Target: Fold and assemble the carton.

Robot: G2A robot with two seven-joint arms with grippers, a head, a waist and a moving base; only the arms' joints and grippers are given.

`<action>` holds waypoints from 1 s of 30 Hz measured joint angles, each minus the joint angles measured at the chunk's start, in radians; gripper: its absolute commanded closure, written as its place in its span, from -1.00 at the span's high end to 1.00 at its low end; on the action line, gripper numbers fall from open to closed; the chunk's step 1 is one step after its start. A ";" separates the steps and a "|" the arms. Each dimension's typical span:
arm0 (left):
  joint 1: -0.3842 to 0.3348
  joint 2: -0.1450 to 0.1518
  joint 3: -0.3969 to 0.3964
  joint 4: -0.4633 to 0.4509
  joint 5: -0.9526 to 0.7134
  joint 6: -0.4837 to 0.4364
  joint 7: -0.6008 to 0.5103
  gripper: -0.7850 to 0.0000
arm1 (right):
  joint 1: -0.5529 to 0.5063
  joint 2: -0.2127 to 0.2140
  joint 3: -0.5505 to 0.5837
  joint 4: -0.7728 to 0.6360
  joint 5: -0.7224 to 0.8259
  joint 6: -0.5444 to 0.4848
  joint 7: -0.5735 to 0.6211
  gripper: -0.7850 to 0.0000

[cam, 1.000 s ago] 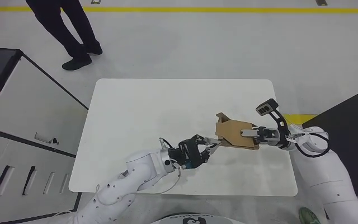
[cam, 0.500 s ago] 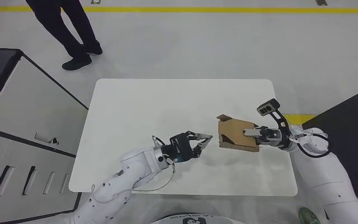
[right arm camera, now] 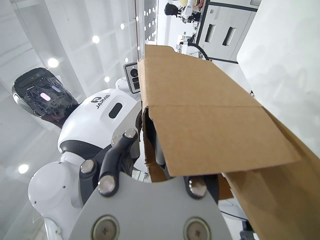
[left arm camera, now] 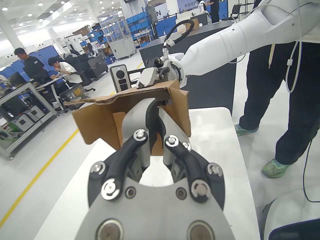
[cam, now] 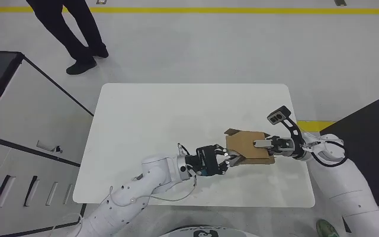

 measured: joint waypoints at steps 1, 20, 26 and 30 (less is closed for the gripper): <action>-0.003 -0.001 0.004 0.001 0.000 0.000 -0.001 -1.00 | 0.002 0.002 -0.001 0.001 0.002 0.000 0.000 -1.00; -0.025 -0.011 0.014 0.023 -0.009 0.024 -0.012 -1.00 | 0.032 0.012 -0.031 0.025 0.027 0.000 0.000 -1.00; 0.001 -0.001 -0.029 -0.004 0.000 0.040 -0.004 -1.00 | 0.027 0.012 -0.012 0.040 0.043 0.000 0.000 -1.00; 0.028 0.008 -0.059 -0.029 0.008 0.043 0.001 -1.00 | 0.024 0.009 0.002 0.047 0.050 0.000 0.000 -1.00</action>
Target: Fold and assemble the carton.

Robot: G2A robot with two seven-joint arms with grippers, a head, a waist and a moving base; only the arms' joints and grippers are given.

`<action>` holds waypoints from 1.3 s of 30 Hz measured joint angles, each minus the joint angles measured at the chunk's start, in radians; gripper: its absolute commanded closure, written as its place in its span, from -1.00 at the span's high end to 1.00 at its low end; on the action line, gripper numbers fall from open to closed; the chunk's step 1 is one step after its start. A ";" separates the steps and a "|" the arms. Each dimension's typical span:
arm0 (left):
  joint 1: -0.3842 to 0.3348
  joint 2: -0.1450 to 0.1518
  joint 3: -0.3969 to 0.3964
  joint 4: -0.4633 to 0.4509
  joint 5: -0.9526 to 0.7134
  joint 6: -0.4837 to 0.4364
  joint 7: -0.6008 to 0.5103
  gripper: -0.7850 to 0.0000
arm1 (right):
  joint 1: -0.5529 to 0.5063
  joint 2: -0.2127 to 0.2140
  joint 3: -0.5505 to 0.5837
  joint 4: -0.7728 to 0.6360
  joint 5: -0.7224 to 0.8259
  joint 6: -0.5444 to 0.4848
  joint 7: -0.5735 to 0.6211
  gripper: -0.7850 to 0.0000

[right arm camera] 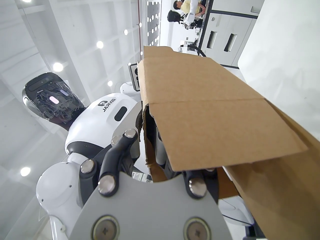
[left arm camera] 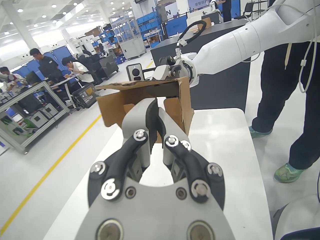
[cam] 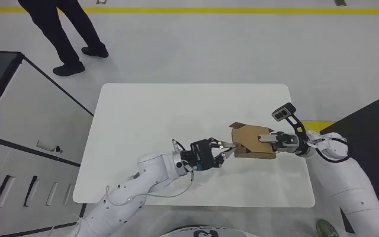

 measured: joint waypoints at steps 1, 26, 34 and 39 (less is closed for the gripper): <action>0.008 0.003 -0.008 -0.008 0.003 0.000 0.001 -1.00 | -0.001 -0.001 0.004 0.001 0.002 0.000 0.000 -1.00; 0.032 0.007 0.015 -0.042 0.048 0.001 -0.011 -1.00 | -0.020 -0.046 0.057 -0.007 -0.092 0.000 0.000 -1.00; 0.016 0.002 0.028 -0.018 0.035 -0.005 -0.015 -1.00 | -0.031 -0.041 0.049 -0.031 -0.104 0.000 0.000 -1.00; 0.009 -0.001 0.042 -0.011 0.035 -0.009 -0.016 -1.00 | -0.032 -0.039 0.041 -0.036 -0.097 0.000 0.000 -1.00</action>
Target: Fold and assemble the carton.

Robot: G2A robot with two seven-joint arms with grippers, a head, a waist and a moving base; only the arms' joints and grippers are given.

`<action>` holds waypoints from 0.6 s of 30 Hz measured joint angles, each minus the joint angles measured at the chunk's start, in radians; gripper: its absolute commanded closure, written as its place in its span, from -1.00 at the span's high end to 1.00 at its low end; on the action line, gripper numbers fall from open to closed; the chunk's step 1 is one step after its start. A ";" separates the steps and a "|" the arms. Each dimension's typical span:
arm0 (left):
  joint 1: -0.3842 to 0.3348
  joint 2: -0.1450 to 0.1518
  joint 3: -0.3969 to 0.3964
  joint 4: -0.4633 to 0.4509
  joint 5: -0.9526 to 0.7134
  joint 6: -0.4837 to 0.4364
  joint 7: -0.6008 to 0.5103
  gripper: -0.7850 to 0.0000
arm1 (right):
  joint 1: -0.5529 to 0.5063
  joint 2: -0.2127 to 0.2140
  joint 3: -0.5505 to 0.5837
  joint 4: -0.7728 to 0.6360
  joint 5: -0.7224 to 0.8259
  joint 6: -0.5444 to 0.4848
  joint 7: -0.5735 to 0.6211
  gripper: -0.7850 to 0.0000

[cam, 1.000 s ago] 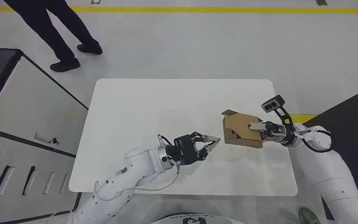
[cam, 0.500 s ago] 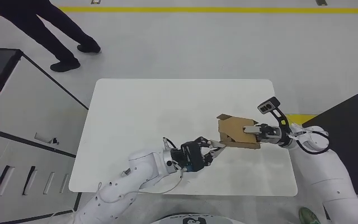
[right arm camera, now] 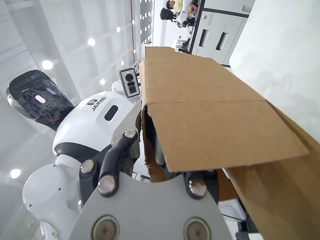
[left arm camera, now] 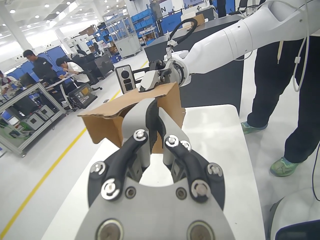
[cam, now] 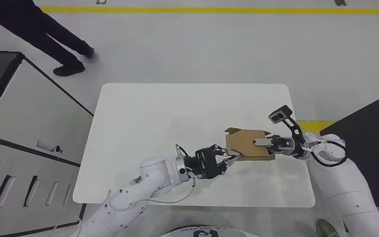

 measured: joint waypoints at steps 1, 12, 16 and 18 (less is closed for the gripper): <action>-0.002 -0.001 0.003 0.001 0.000 -0.001 -0.001 -1.00 | 0.000 0.000 -0.002 0.000 0.003 0.000 0.000 -1.00; 0.002 0.000 0.000 -0.006 -0.002 0.006 -0.005 -1.00 | 0.002 0.003 -0.006 0.022 0.022 0.000 0.000 -1.00; 0.004 -0.001 0.008 -0.006 0.002 0.000 -0.009 -1.00 | 0.002 0.001 -0.010 0.025 0.026 0.000 0.000 -1.00; -0.001 -0.003 0.016 0.000 0.001 -0.002 -0.011 -1.00 | 0.002 0.000 -0.016 0.022 0.027 0.000 0.000 -1.00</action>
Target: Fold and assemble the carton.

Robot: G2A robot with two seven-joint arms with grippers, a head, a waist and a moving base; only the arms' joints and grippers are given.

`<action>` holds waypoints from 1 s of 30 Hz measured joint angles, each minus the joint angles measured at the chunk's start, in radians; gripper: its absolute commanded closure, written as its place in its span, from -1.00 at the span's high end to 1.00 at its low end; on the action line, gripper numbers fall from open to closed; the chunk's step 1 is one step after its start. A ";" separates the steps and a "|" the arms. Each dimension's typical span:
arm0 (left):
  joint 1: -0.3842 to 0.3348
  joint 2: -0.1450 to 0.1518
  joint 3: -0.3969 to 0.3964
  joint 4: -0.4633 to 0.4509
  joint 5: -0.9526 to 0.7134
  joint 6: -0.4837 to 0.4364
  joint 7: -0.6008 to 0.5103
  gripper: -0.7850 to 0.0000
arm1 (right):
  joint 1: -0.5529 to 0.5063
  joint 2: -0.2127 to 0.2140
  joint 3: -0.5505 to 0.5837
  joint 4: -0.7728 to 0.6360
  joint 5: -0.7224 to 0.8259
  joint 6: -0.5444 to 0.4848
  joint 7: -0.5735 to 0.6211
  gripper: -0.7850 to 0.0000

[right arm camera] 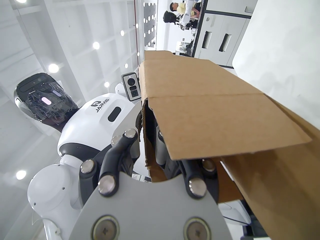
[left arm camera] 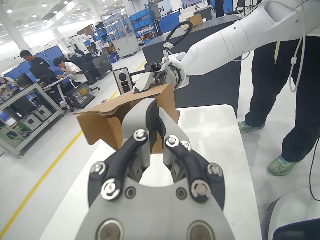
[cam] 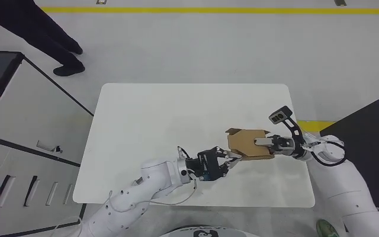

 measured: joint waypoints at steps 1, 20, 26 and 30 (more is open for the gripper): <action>-0.004 -0.002 0.006 0.004 0.000 -0.001 -0.002 -1.00 | 0.001 -0.001 -0.004 -0.001 0.000 0.000 0.000 -1.00; -0.015 -0.005 0.006 0.013 -0.007 0.007 -0.001 -1.00 | 0.012 -0.001 -0.023 0.011 0.022 0.000 0.000 -1.00; -0.019 -0.007 0.018 0.020 -0.007 0.002 0.000 -1.00 | 0.013 -0.001 -0.028 0.011 0.029 0.000 0.000 -1.00; -0.021 -0.007 0.008 0.018 -0.009 0.015 0.004 -1.00 | 0.015 0.000 -0.033 0.015 0.041 0.000 0.000 -1.00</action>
